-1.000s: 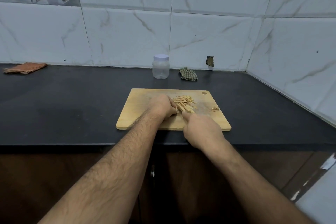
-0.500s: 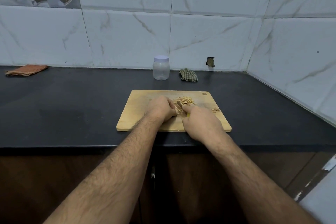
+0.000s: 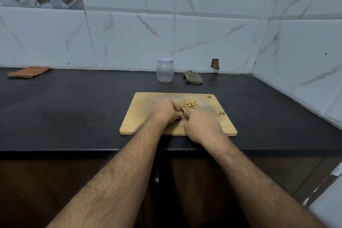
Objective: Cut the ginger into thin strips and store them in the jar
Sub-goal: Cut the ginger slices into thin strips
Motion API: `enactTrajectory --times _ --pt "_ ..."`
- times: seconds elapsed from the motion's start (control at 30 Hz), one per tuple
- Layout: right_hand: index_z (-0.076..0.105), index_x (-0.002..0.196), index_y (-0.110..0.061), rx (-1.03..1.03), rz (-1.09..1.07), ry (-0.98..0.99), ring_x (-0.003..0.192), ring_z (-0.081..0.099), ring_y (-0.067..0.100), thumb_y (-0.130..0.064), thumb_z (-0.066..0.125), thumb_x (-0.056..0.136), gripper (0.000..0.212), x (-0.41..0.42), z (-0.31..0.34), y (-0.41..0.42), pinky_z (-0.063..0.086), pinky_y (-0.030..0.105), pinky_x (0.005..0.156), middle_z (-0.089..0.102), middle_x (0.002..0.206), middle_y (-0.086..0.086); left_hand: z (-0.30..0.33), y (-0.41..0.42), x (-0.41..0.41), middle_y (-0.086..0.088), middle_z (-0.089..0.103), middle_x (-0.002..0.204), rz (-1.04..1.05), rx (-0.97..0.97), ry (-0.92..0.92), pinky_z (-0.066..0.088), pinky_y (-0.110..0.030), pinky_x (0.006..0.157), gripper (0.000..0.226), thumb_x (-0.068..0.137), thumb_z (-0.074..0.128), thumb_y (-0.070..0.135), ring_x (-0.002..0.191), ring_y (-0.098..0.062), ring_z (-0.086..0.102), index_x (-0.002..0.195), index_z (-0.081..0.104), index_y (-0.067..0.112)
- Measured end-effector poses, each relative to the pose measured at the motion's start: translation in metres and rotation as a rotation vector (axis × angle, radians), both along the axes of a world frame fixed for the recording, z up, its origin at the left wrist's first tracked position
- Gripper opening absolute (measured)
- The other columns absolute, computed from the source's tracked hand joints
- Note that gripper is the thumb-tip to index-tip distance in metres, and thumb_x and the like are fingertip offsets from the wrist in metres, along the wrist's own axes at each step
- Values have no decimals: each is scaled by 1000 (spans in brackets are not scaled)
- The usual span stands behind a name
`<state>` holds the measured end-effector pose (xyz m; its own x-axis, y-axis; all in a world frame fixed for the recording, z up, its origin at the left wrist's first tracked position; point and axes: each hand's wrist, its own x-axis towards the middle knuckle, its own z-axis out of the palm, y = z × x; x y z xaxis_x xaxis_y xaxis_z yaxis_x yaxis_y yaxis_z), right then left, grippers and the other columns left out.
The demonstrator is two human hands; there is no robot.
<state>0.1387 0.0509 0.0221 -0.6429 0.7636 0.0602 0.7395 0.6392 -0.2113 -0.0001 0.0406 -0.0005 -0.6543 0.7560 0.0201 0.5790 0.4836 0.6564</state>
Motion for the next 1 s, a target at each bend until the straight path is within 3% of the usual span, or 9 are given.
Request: enactTrajectory --times 0.13,0.27,0.4,0.57,0.73,1.0 --pt "51 141 -28 27 -12 -2 115 56 23 -14 43 96 48 -3 2 2 43 31 77 61 129 4 0 -1 0 10 70 83 -7 -6 4 44 -21 59 4 81 74 23 62 -10 55 80 73 27" --pt "49 143 -29 32 -10 -1 117 55 24 -13 43 96 50 -3 4 3 47 33 84 59 131 6 -1 -1 -1 11 71 92 -6 -2 12 43 -21 63 11 81 74 25 68 -10 55 91 76 28" --pt "49 143 -28 25 -7 1 116 55 24 -15 44 96 49 -1 4 2 48 34 85 59 131 5 -2 0 -1 10 72 94 -3 7 35 48 -23 68 7 80 76 26 75 -12 59 87 74 28" --pt "52 140 -27 -22 -1 19 117 55 24 -15 45 95 47 -1 5 -1 47 34 87 60 130 4 -5 -3 -1 11 70 101 -1 33 121 49 -24 81 9 79 75 30 97 -12 62 86 70 32" --pt "50 142 -28 -40 -3 16 119 55 24 -15 43 96 48 0 5 -5 45 33 83 59 132 5 -5 -4 0 16 67 85 -2 40 114 46 -22 72 11 79 76 31 88 -8 62 72 68 32" --pt "45 144 -33 -43 -22 4 118 54 24 -15 45 96 51 10 -2 -11 44 34 79 58 132 4 -2 -3 0 15 70 93 11 27 76 45 -21 72 13 79 76 31 87 -7 61 71 66 31"
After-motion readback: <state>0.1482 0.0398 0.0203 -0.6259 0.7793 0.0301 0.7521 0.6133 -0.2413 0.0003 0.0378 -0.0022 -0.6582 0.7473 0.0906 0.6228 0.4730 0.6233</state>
